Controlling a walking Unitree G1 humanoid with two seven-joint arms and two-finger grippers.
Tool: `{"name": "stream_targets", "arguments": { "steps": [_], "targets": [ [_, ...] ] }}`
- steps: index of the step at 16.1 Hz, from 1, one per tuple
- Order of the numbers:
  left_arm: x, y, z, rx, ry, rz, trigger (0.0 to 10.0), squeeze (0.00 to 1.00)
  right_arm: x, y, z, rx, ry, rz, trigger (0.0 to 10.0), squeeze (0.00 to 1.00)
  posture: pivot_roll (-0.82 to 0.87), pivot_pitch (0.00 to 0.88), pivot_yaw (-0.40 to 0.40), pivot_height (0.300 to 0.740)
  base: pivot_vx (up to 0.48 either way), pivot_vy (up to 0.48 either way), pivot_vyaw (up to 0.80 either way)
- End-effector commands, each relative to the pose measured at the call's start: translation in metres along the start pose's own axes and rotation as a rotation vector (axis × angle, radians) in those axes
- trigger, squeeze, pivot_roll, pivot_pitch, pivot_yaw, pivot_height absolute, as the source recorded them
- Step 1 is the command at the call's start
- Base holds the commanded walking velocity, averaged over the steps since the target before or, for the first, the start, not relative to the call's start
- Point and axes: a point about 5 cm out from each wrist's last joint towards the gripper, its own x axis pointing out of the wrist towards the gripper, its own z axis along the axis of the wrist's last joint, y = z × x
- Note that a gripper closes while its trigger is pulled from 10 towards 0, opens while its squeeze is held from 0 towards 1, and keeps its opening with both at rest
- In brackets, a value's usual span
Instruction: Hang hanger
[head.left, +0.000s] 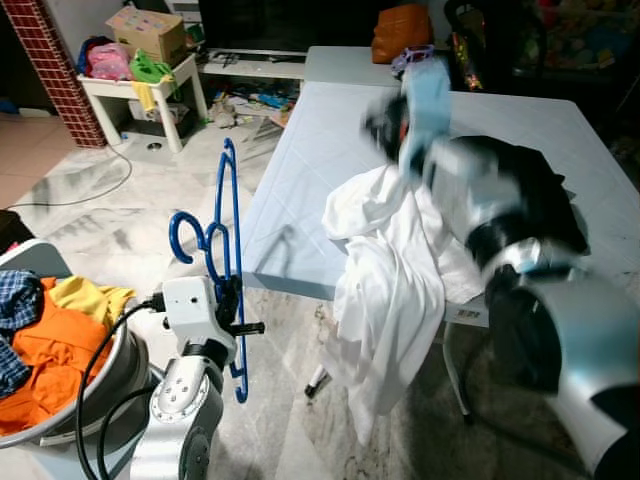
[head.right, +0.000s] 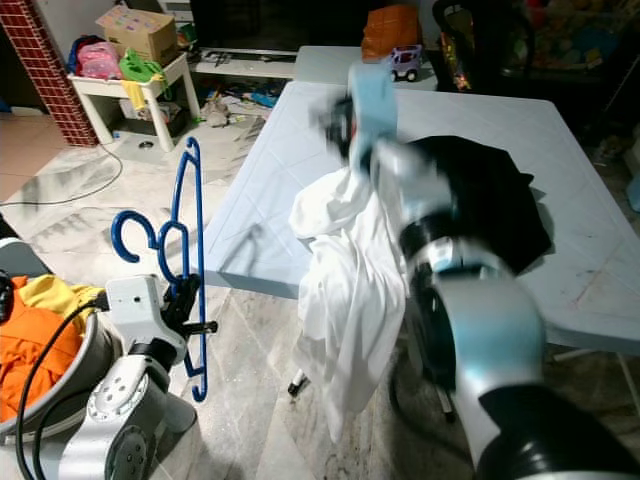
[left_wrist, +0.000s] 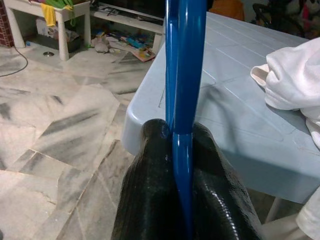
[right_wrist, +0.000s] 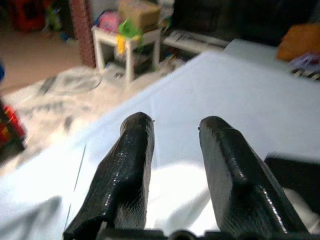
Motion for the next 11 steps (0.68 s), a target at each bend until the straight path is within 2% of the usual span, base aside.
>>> {"name": "stream_targets", "arguments": {
  "steps": [1,2,4,7,8,11],
  "targets": [
    [0.0,0.0,0.004,0.012,-0.014,-0.004,10.0,0.0,-0.003,-0.006,0.001,-0.03,-0.016,0.008,10.0,1.0,0.01,0.0,0.001,0.74,0.0,0.0,0.0],
    [0.002,-0.001,0.004,0.015,-0.011,-0.017,10.0,0.0,-0.009,-0.012,-0.017,-0.03,0.001,0.02,10.0,1.0,-0.01,0.0,0.017,0.74,0.0,0.0,0.0],
    [0.004,-0.004,0.005,0.018,-0.012,-0.036,10.0,0.0,-0.016,-0.019,-0.029,-0.02,0.009,0.014,10.0,1.0,-0.02,0.0,0.026,0.74,0.0,0.0,0.0],
    [0.004,-0.003,0.006,0.029,-0.008,-0.051,10.0,0.0,-0.034,-0.029,-0.042,-0.019,-0.021,0.062,10.0,1.0,-0.04,0.0,0.044,0.74,0.0,0.0,0.0],
    [0.004,-0.002,0.006,0.032,-0.005,-0.052,10.0,0.0,-0.043,-0.031,-0.047,-0.022,-0.017,0.097,10.0,1.0,-0.04,0.0,0.049,0.74,0.0,0.0,0.0],
    [0.006,-0.001,0.006,0.037,-0.004,-0.06,10.0,0.0,-0.058,-0.03,-0.057,-0.039,0.008,0.162,10.0,1.0,-0.05,0.0,0.058,0.74,0.0,0.0,0.0]
  ]
}}
